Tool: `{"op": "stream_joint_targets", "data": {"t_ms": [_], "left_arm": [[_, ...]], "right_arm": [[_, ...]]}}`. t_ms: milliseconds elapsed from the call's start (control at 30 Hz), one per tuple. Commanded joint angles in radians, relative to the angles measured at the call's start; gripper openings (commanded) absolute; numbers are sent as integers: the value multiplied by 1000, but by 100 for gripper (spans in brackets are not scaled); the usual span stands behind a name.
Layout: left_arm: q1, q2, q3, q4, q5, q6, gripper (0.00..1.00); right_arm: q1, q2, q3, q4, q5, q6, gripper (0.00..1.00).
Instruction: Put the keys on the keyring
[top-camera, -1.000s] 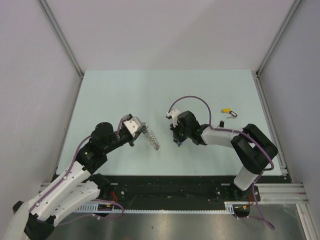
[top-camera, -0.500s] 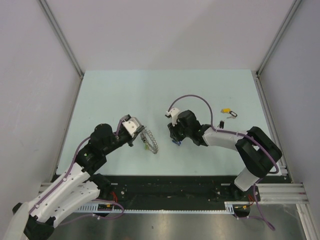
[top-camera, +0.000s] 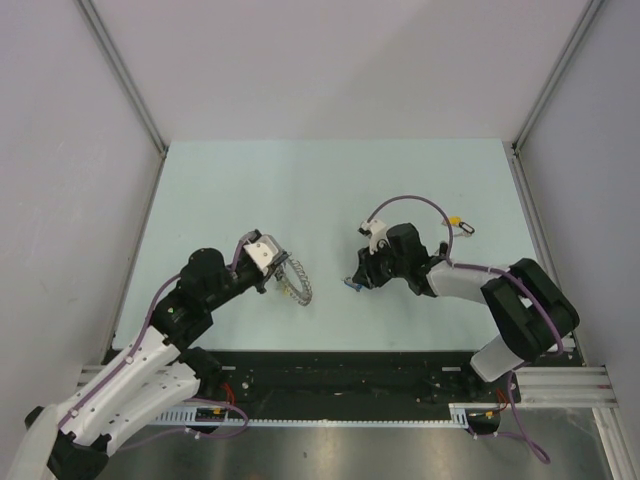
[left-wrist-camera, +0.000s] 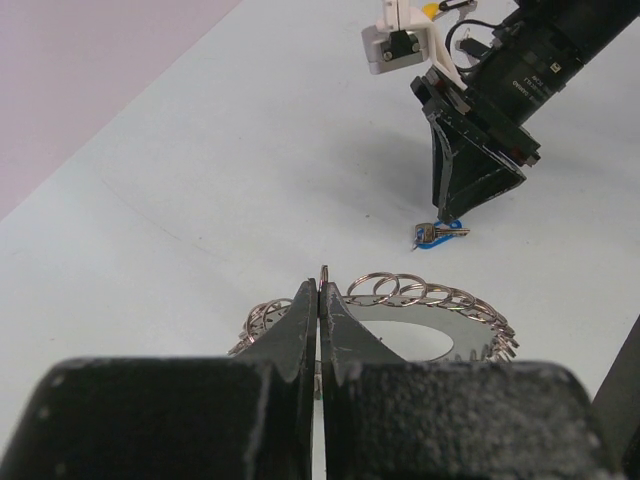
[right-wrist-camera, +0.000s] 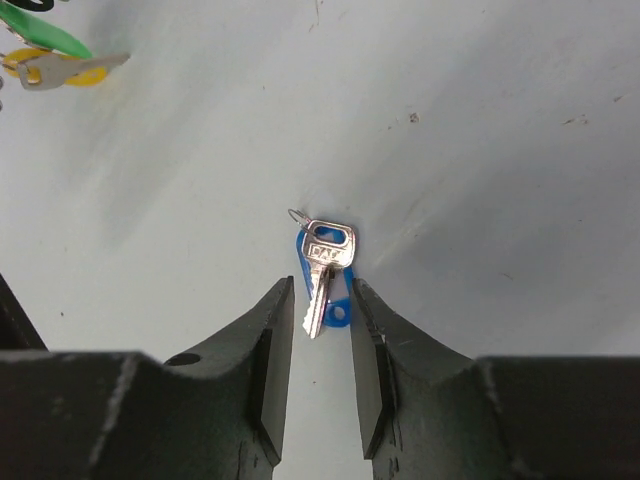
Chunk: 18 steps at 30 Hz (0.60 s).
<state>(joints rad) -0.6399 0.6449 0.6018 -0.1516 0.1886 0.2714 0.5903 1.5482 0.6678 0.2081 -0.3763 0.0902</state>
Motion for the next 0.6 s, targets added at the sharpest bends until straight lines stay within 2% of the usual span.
{"op": "stream_joint_targets", "data": {"t_ms": [0, 567], "left_arm": [[5, -14, 9, 81, 6, 15, 0], [5, 4, 7, 81, 9, 26, 0]], "right_arm": [[-14, 35, -16, 135, -140, -82, 33], [-12, 107, -65, 346, -159, -208, 25]]}}
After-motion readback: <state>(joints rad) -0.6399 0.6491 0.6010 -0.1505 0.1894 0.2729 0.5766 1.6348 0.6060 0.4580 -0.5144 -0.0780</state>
